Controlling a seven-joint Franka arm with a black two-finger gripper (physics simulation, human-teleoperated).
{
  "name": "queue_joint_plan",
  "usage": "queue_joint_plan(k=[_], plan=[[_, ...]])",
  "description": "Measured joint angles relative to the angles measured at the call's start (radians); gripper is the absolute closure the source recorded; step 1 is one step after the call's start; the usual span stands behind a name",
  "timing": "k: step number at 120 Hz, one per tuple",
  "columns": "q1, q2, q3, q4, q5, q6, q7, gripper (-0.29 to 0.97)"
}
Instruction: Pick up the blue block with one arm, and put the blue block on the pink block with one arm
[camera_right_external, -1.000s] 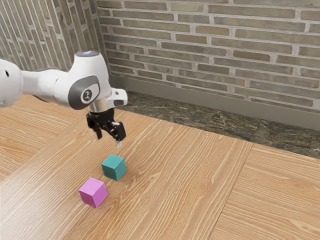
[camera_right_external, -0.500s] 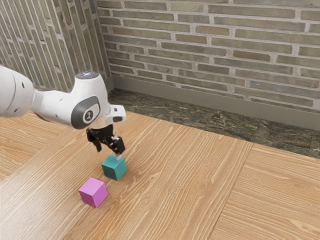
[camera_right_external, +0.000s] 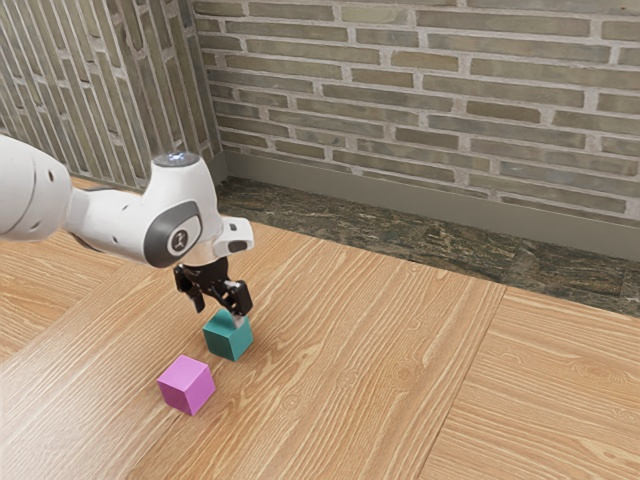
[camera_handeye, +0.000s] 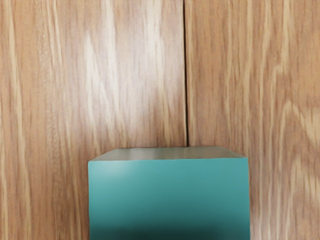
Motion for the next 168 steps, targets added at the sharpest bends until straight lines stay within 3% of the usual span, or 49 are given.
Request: queue_joint_plan(k=[120,168], plan=[[0.0,0.112,-0.002,0.044,-0.012,0.013,-0.01,0.0],[0.002,0.105,-0.001,0.044,-0.021,0.023,-0.012,0.26]])
